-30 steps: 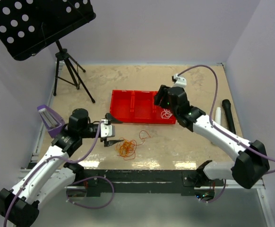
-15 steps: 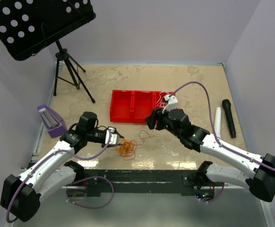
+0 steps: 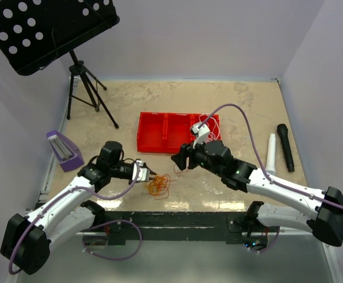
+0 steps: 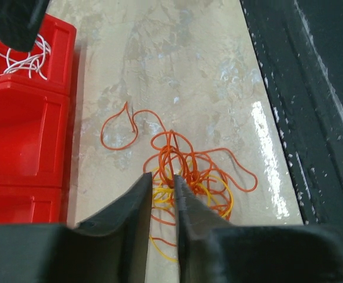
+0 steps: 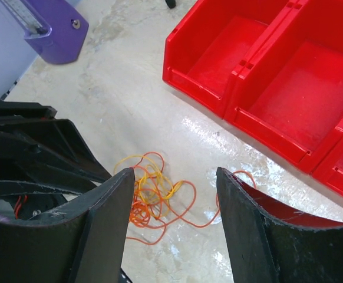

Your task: Untangle the cables

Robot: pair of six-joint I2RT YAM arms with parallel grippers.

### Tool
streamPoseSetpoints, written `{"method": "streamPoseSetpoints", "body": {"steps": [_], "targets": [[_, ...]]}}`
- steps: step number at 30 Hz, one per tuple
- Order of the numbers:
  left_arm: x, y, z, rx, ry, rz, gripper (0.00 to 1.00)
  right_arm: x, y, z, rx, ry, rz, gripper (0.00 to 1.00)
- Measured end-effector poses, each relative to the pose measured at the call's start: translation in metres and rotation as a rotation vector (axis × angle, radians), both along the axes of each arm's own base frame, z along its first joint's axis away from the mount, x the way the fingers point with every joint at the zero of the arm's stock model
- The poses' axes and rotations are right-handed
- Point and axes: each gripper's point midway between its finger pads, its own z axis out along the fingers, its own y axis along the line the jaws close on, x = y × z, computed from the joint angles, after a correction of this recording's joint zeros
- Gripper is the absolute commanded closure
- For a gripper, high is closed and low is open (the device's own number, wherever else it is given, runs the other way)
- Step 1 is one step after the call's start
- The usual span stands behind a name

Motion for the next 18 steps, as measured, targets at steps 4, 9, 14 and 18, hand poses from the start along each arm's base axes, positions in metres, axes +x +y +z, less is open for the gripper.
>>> {"method": "streamPoseSetpoints", "body": {"steps": [4,9,14,18], "targets": [[0.002,-0.006,0.008,-0.033,0.003,0.004,1.00,0.000,0.002,-0.005,-0.014,0.005,0.006,0.38],[0.009,-0.008,0.015,-0.058,-0.019,0.030,1.00,0.009,-0.001,-0.032,-0.084,0.065,-0.062,0.35],[0.005,-0.001,0.011,-0.023,-0.050,0.026,1.00,0.013,-0.007,-0.089,-0.198,0.228,-0.167,0.31],[-0.001,0.006,0.004,0.021,-0.060,0.015,1.00,0.004,-0.009,-0.114,-0.220,0.309,-0.191,0.29]]}}
